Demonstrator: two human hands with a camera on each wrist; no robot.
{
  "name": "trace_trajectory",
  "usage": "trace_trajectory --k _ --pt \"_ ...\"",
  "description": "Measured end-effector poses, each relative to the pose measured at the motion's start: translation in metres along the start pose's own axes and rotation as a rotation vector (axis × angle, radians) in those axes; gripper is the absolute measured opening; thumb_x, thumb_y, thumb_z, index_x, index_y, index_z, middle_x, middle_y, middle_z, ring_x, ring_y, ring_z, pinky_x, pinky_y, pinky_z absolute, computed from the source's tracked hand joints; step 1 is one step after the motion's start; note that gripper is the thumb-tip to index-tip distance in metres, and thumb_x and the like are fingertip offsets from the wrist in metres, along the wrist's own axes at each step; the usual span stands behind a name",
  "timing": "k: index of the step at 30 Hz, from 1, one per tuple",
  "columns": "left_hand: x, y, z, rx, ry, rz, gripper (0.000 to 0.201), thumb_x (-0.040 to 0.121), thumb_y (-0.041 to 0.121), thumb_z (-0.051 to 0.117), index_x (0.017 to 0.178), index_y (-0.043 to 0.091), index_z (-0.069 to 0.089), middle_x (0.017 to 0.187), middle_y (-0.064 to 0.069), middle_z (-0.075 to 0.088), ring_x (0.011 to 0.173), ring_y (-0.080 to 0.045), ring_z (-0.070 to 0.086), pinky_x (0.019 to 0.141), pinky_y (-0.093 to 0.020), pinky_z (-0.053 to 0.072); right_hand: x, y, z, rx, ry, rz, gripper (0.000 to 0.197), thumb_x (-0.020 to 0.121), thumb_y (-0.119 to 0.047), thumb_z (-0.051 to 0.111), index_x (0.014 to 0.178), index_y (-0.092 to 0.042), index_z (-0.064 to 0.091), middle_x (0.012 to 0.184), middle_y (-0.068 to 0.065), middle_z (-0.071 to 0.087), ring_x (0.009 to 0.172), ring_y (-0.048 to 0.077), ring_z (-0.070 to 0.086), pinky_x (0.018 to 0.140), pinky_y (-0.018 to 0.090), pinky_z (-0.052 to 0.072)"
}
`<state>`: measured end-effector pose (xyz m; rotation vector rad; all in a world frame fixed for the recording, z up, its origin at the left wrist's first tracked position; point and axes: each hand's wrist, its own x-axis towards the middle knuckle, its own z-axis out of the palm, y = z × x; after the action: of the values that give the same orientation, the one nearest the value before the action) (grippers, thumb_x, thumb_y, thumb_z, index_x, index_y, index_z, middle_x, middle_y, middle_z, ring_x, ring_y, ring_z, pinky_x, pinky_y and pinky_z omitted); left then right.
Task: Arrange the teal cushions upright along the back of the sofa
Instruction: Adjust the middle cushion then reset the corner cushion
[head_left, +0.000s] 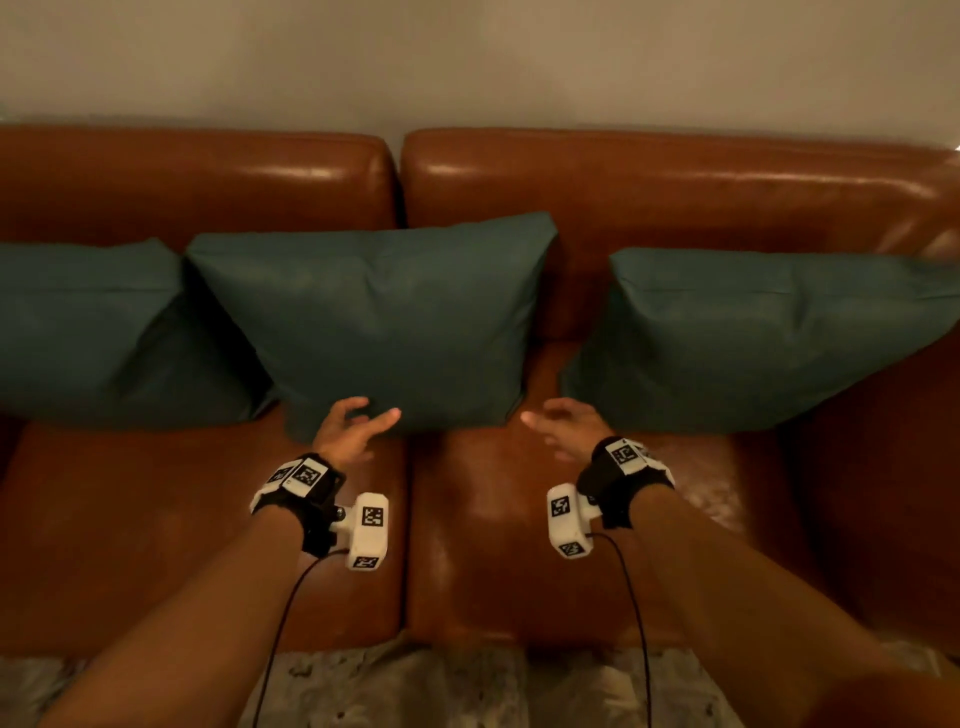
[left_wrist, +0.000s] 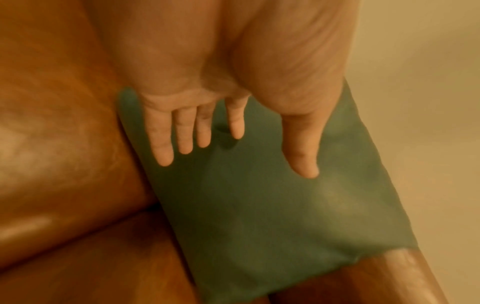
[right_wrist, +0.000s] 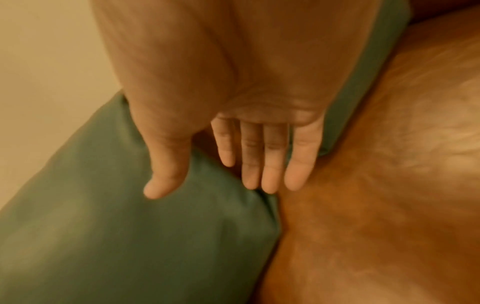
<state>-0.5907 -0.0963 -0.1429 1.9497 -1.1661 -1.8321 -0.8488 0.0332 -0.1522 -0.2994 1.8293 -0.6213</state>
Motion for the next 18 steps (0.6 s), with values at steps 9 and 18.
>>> trace_trajectory --k 9,18 --pt "0.039 0.032 -0.101 -0.081 0.116 0.086 0.099 0.078 0.013 0.077 0.153 0.023 0.013 0.157 -0.010 0.032 0.137 -0.029 0.041 0.099 -0.044 0.043 0.029 -0.067 0.072 0.129 0.194 -0.172 0.105 0.062 -0.018 0.088 0.145 -0.007 0.024 0.138 0.018 0.053 0.123 0.030 0.055 0.104 0.045 0.044" --pt "0.084 0.065 -0.104 -0.048 0.109 0.043 0.111 0.061 0.018 0.088 0.146 0.041 0.020 0.153 0.002 0.035 0.136 -0.034 0.040 0.095 -0.066 0.044 0.071 -0.084 0.055 -0.075 0.321 -0.165 0.139 0.051 -0.030 0.093 0.152 -0.021 -0.003 0.158 0.014 0.022 0.143 0.034 0.028 0.114 0.048 0.030"
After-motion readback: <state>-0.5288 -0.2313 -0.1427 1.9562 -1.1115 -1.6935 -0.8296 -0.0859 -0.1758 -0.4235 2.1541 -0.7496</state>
